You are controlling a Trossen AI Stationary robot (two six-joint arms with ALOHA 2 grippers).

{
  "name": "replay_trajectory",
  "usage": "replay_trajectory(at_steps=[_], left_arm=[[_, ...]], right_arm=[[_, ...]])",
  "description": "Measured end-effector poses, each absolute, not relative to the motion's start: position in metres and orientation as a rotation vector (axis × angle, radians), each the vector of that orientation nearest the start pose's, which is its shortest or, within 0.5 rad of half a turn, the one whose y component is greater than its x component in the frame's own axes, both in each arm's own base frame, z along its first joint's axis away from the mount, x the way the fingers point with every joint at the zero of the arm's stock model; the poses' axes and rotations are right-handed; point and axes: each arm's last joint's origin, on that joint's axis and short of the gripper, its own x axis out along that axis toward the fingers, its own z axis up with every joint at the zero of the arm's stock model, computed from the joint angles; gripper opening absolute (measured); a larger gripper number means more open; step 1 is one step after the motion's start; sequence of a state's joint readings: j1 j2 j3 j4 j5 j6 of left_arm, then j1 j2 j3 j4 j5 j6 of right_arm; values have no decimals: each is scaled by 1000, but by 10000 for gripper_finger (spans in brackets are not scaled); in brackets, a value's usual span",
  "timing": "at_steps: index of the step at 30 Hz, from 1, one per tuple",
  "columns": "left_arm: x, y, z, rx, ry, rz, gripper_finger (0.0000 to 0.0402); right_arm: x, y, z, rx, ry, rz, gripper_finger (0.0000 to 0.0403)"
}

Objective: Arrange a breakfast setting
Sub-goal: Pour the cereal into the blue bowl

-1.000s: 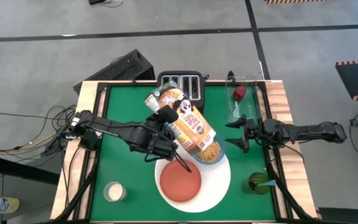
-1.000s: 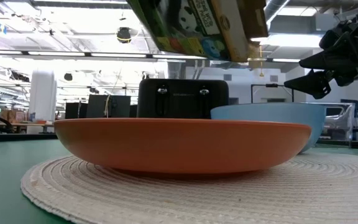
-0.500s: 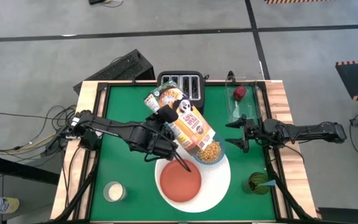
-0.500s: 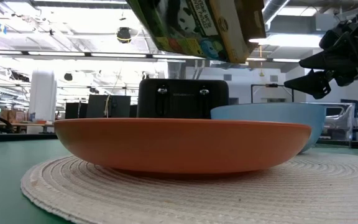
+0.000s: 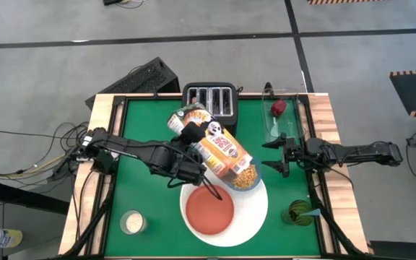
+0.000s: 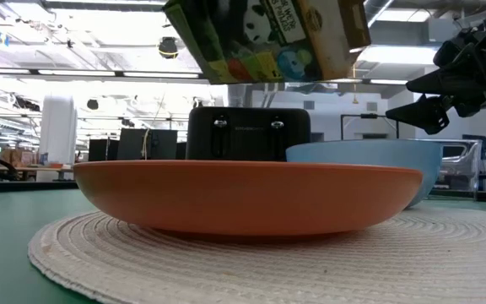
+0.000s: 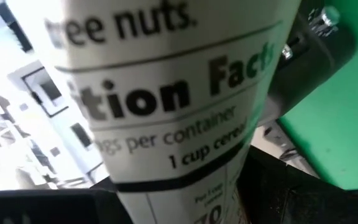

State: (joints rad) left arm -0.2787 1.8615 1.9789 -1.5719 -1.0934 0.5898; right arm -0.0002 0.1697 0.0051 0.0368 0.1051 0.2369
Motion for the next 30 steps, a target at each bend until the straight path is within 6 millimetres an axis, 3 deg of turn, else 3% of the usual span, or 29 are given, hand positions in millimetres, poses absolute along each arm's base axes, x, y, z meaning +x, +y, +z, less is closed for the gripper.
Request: replay_trajectory(at_steps=[22,30], left_arm=[[331,-60,367,1089,1337,309,162],[330,-52,373,886,1259,419,162]], right_arm=[[107,-3,155,230,115,-120,396],[107,-3,155,230,115,-120,396]])
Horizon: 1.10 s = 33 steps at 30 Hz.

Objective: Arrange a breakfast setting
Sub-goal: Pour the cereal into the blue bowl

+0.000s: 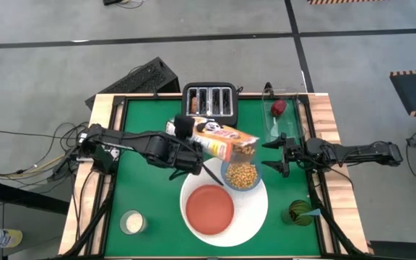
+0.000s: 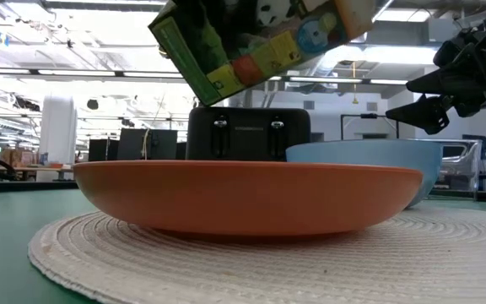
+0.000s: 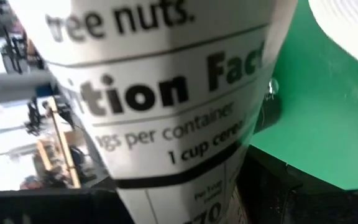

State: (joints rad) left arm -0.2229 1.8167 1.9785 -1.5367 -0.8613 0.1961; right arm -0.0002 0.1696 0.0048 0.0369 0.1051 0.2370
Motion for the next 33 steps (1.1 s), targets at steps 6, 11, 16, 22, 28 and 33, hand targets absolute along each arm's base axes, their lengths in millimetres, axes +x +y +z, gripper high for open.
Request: replay_trajectory(at_steps=[6,11,16,22,28,33], left_arm=[[335,-45,374,727,1190,502,162],[338,-38,375,604,1136,583,162],[337,-31,378,499,1098,653,162],[329,-24,386,404,1060,700,162],[324,-19,392,353,1032,732,162],[321,-10,399,314,1013,764,162]], right_arm=[[107,-3,155,230,115,-120,396],[107,-3,155,230,115,-120,396],[107,-3,155,230,115,-120,396],[107,-3,155,230,114,-120,396],[107,-3,155,229,115,-120,396],[107,-3,155,230,114,-120,396]])
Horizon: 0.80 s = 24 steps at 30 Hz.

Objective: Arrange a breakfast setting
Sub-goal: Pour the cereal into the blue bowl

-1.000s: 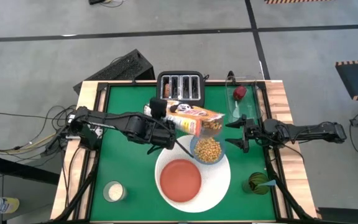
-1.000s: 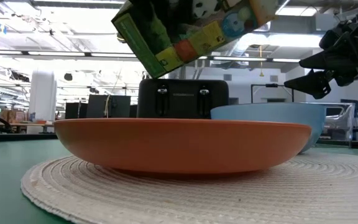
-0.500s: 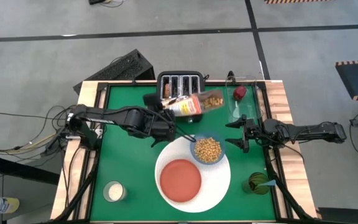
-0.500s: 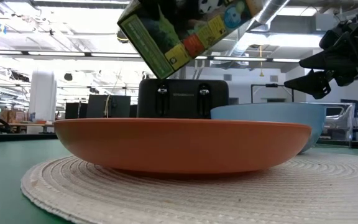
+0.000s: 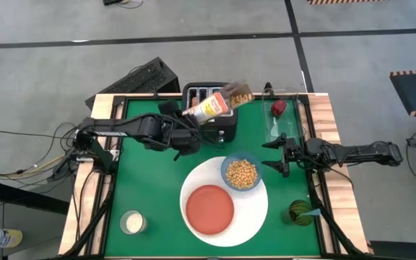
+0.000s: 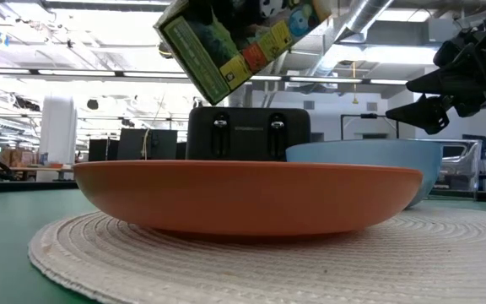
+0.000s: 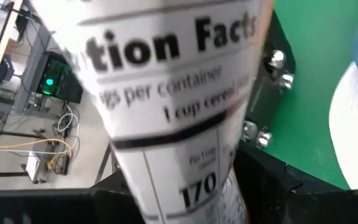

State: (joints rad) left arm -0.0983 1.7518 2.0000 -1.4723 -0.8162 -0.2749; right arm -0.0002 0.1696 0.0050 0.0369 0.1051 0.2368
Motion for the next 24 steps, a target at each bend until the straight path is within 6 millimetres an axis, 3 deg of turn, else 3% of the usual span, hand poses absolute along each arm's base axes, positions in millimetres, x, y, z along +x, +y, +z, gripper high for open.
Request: replay_trajectory(at_steps=[13,17,21,24], left_arm=[[306,20,434,265,930,909,161],[305,25,434,219,923,924,145],[311,23,431,172,894,915,99],[320,22,412,81,899,903,69]], right_arm=[[107,-3,155,230,114,-120,396],[107,-3,155,230,115,-120,396],[107,-3,155,230,114,-120,396],[107,-3,155,230,115,-120,396]])
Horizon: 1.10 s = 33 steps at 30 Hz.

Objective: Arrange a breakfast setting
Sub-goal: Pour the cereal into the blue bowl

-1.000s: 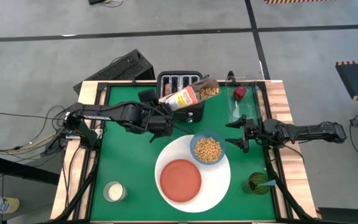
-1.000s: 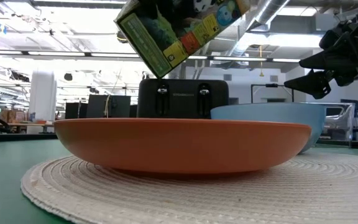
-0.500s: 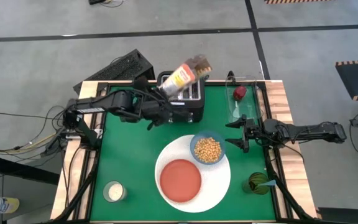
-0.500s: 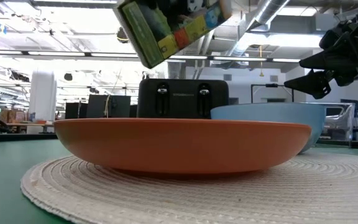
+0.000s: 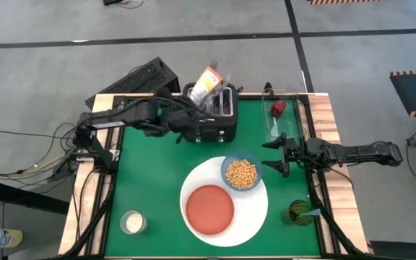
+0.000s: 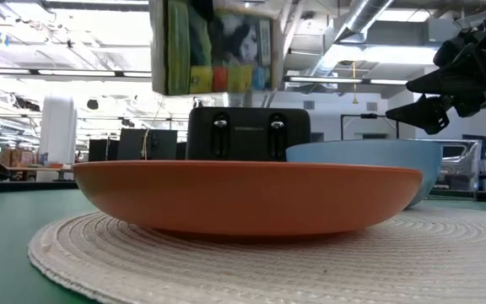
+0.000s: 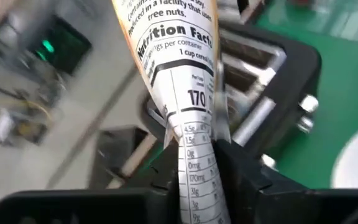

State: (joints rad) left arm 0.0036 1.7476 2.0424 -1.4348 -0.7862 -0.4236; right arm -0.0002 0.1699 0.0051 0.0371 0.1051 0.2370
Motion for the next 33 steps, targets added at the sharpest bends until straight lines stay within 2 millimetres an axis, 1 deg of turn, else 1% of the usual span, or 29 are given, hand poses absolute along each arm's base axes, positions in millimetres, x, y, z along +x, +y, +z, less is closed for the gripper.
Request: replay_trajectory(at_steps=[3,5,7,10,12,16,19,33], left_arm=[[330,19,383,72,935,896,59],[332,17,368,86,951,895,60],[334,16,357,77,958,900,64],[337,10,346,81,957,905,70],[337,6,344,90,951,919,72],[332,4,344,69,938,977,73],[333,2,343,46,917,991,73],[334,4,348,-34,813,1040,74]], right_arm=[[107,-3,155,230,115,-120,396],[107,-3,155,230,115,-119,396],[107,-3,155,230,115,-120,396],[107,-3,155,229,115,-120,396],[107,-3,155,229,115,-120,396],[107,-3,155,229,115,-120,396],[107,-3,155,230,114,-120,396],[107,-3,155,230,114,-120,396]])
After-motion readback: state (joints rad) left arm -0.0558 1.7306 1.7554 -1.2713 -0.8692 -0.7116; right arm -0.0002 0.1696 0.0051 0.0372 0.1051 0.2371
